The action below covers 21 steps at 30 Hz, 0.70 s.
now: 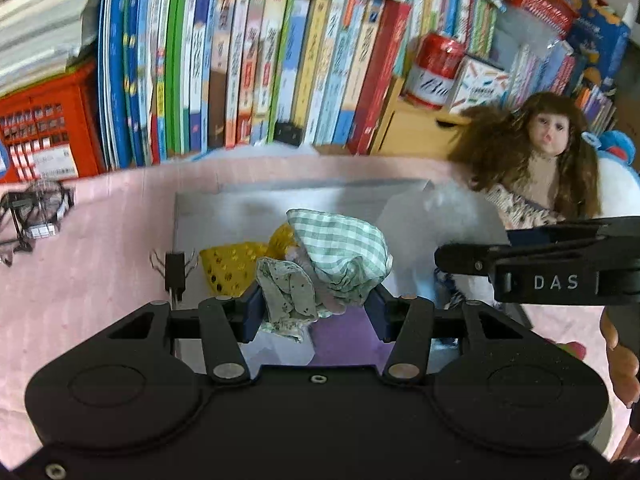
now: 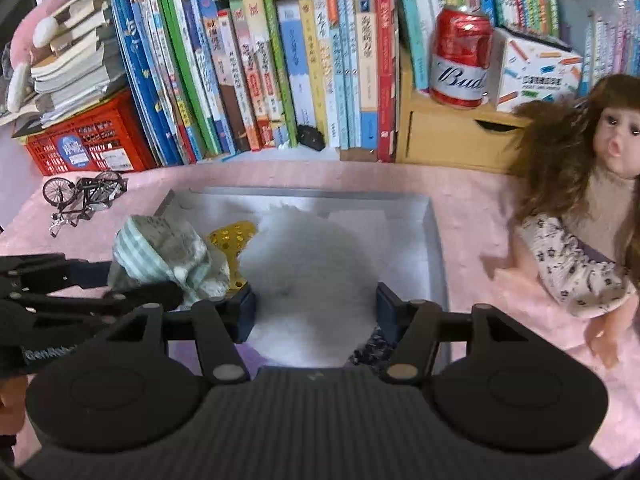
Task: Organize soft objects
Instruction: 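Carry the gingham cloth with the left tool while the right tool carries the cotton fluff into the box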
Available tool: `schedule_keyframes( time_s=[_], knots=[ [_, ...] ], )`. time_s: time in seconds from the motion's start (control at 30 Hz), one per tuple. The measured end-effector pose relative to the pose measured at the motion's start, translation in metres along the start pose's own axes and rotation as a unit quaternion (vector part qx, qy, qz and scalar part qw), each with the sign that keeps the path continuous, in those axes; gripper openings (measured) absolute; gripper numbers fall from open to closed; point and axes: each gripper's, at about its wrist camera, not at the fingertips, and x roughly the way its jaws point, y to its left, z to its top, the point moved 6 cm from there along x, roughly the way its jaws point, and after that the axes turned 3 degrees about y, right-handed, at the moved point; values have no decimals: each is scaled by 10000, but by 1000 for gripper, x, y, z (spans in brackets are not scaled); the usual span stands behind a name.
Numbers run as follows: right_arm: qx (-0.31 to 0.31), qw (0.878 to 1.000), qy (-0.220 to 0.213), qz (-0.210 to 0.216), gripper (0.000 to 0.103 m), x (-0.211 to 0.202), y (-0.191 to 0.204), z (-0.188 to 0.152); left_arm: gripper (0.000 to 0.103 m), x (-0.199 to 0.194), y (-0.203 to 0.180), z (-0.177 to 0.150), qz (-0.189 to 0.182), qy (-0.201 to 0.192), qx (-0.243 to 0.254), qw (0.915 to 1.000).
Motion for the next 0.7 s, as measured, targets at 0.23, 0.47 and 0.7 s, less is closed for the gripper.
schedule_keyframes(
  time_s=[0.23,0.47,0.7],
  knots=[
    [-120,9996,270,14,64,25,8,-1,50,20,13,-5,135,169,-86,9997],
    [-110,9992,388,29,64,39,10,1,52,32,18,-3,212,157,-84,9996],
    [-92,9987,497,31,64,50,12,-1,53,37,20,-2,258,181,-68,9995]
  ],
)
